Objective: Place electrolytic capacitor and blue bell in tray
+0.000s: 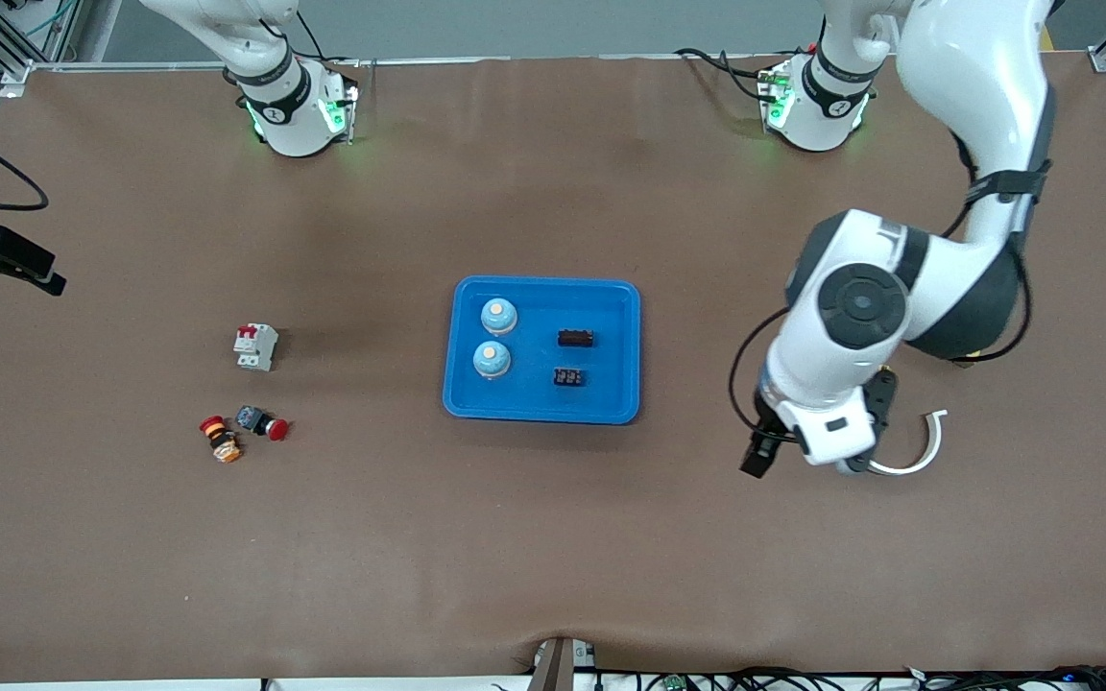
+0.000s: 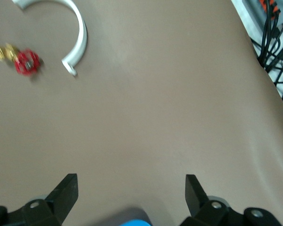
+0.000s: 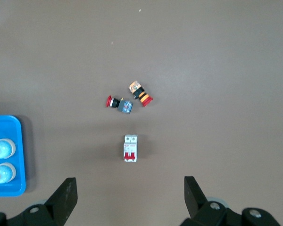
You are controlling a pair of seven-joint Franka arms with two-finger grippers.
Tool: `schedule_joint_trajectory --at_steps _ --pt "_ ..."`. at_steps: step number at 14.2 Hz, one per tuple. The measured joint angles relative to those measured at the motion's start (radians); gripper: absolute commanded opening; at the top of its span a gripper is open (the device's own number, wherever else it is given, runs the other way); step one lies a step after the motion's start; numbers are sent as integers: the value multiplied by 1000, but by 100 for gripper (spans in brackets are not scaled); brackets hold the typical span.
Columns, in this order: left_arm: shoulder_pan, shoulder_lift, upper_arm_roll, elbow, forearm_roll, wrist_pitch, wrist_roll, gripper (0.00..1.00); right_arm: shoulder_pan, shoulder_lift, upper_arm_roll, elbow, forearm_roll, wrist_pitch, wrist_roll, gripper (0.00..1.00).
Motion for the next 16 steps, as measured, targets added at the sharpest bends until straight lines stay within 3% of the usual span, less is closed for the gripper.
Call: schedule_joint_trajectory --at_steps 8,12,16 --pt "125 -94 0 -1 -6 -140 309 100 26 -5 0 2 -1 -30 0 100" --pt "189 -126 0 -2 -40 -181 416 100 26 -6 -1 2 -5 -30 0 100" --pt "246 -182 0 -2 -108 -282 643 100 26 -6 -2 2 -7 -30 0 100"
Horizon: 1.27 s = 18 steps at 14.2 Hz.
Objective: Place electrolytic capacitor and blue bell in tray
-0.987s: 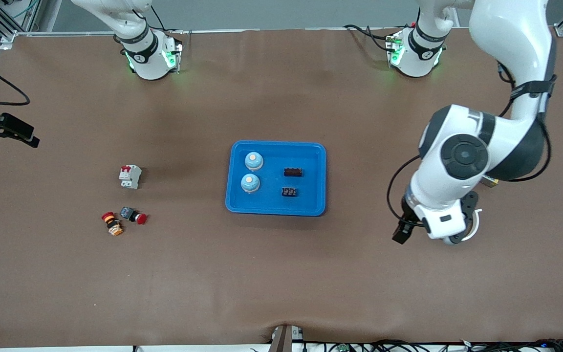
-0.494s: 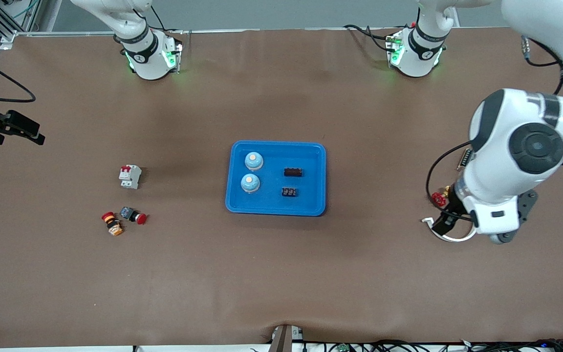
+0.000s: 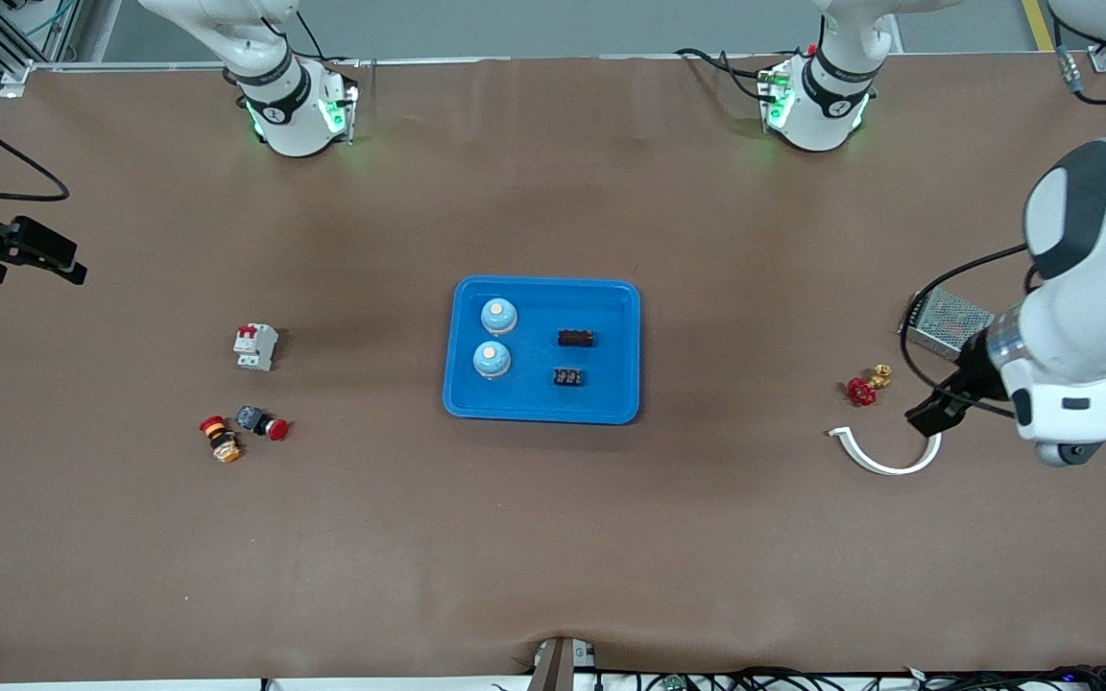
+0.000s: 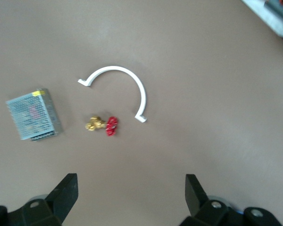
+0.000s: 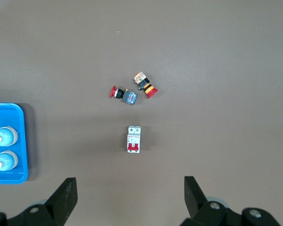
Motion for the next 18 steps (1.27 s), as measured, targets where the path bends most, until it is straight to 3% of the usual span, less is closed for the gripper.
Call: schedule_joint_trajectory --at_steps 4,10,18 --pt "2 -40 -4 -1 -12 -68 116 100 0 0 0 4 0 0 0 100" --pt "2 -104 -1 -1 -68 -73 576 100 0 0 0 8 0 3 0 100" --pt "-3 -175 29 -12 -95 -49 636 100 1 0 0 12 0 3 0 100"
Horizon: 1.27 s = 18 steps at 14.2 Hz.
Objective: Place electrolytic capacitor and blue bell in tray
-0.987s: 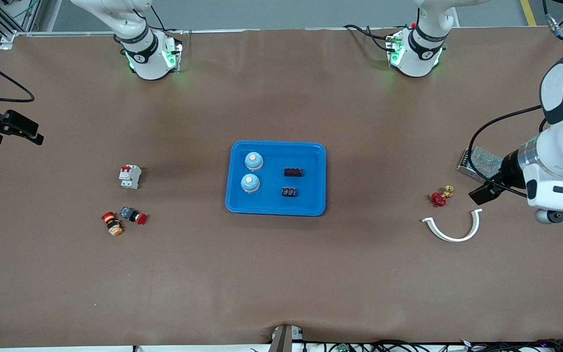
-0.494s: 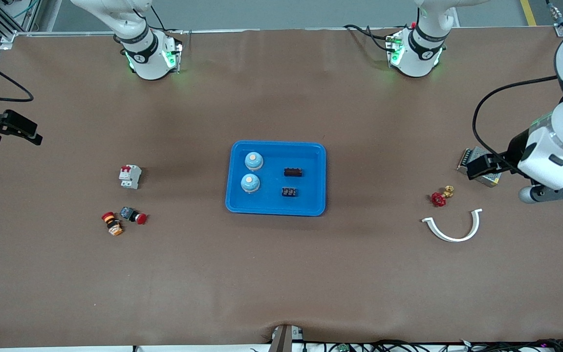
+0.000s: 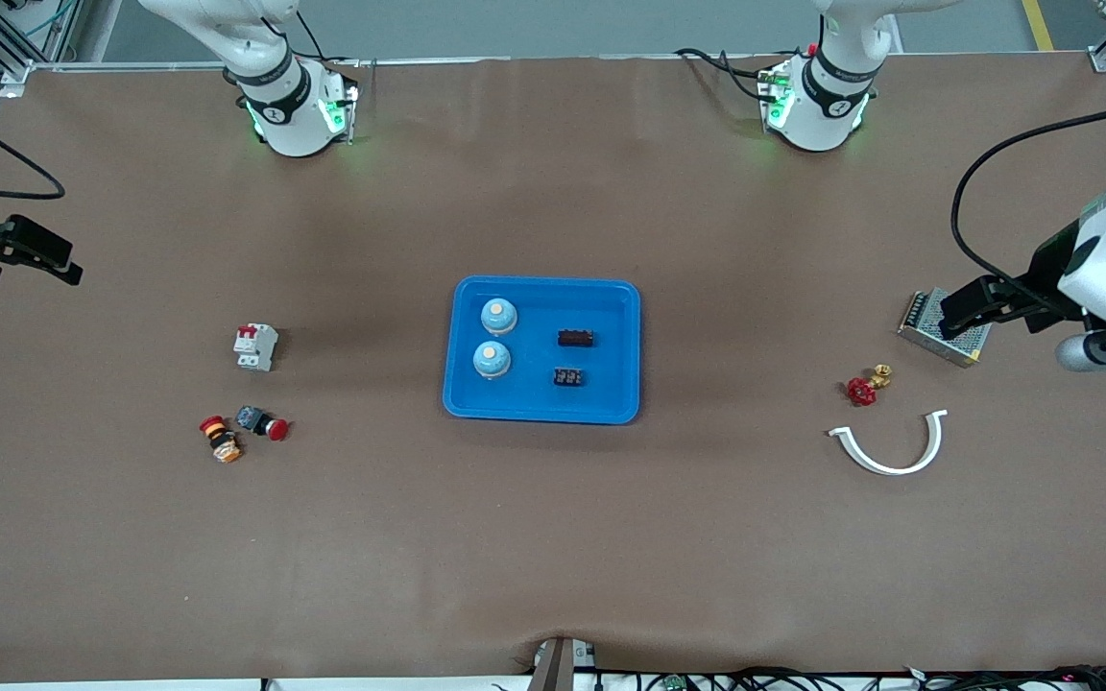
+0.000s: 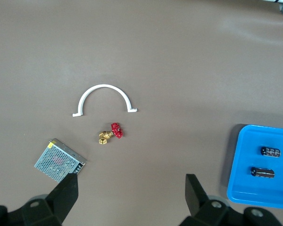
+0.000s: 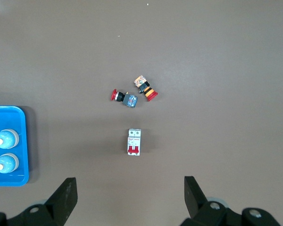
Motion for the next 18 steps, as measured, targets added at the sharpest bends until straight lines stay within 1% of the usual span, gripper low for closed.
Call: schedule_joint_trajectory --at_steps 4,7,10,12,14,18 --pt "-67 -74 94 -51 -27 0 42 100 0 0 0 0 0 0 0 100" --pt "-70 -136 114 -119 -33 6 67 100 0 0 0 1 0 0 0 100" --pt "-71 -221 122 -240 -39 76 68 100 1 0 0 1 0 0 0 100" --pt "-72 -259 136 -285 -42 85 72 100 1 0 0 1 0 0 0 100" --pt "-72 -277 142 -301 -43 84 73 100 1 0 0 1 0 0 0 100" --pt "-79 -283 154 -298 -43 84 75 100 1 0 0 1 0 0 0 100"
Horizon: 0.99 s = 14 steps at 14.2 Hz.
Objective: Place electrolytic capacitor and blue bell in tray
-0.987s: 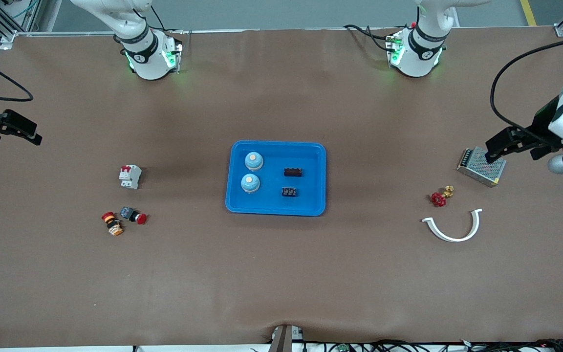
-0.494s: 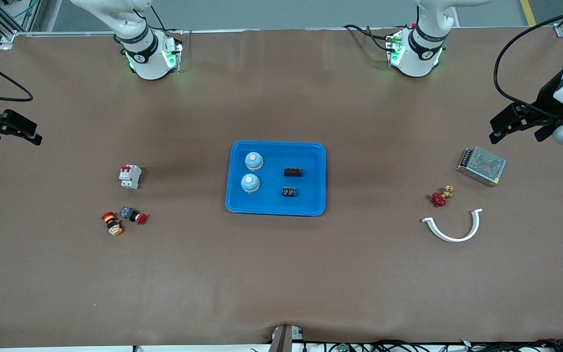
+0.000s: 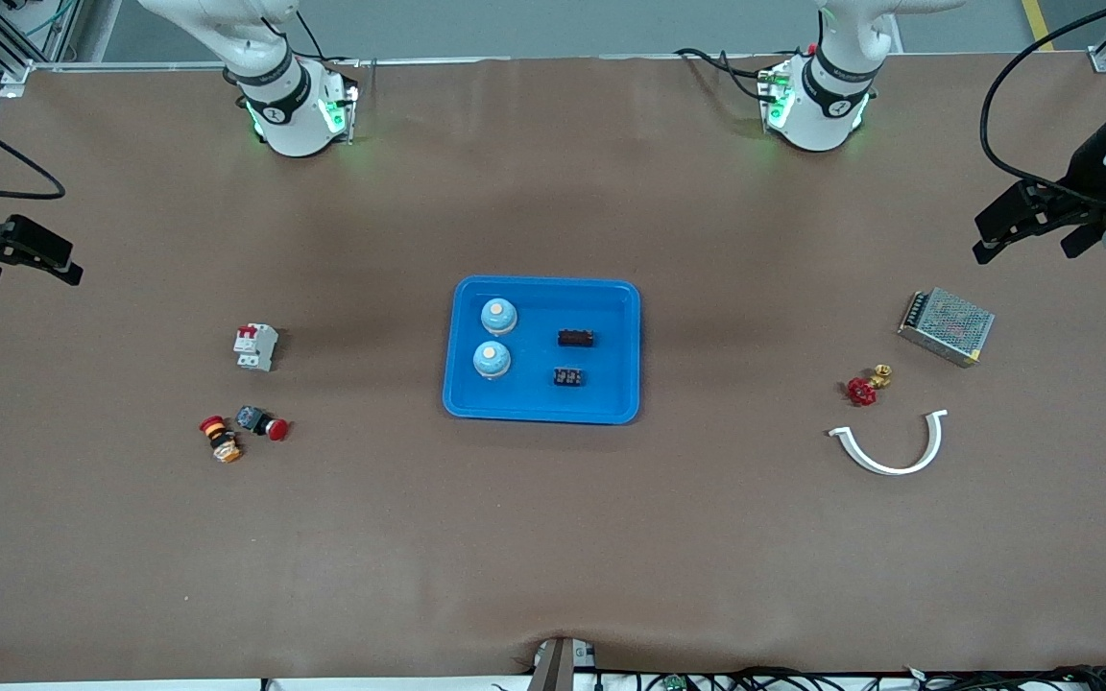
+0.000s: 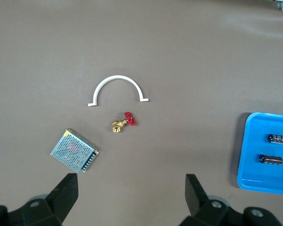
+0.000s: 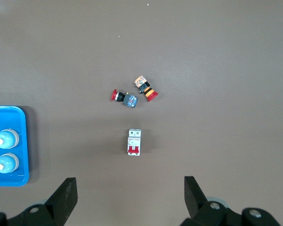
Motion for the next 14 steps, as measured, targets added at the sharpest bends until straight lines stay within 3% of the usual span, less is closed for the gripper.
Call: schedule_joint_trajectory --at_steps 7,14 --pt "-14 -13 46 68 0 -88 103 100 0 0 0 0 0 0 0 100" --pt "-15 -13 51 75 0 -95 109 100 0 0 0 2 0 0 0 100"
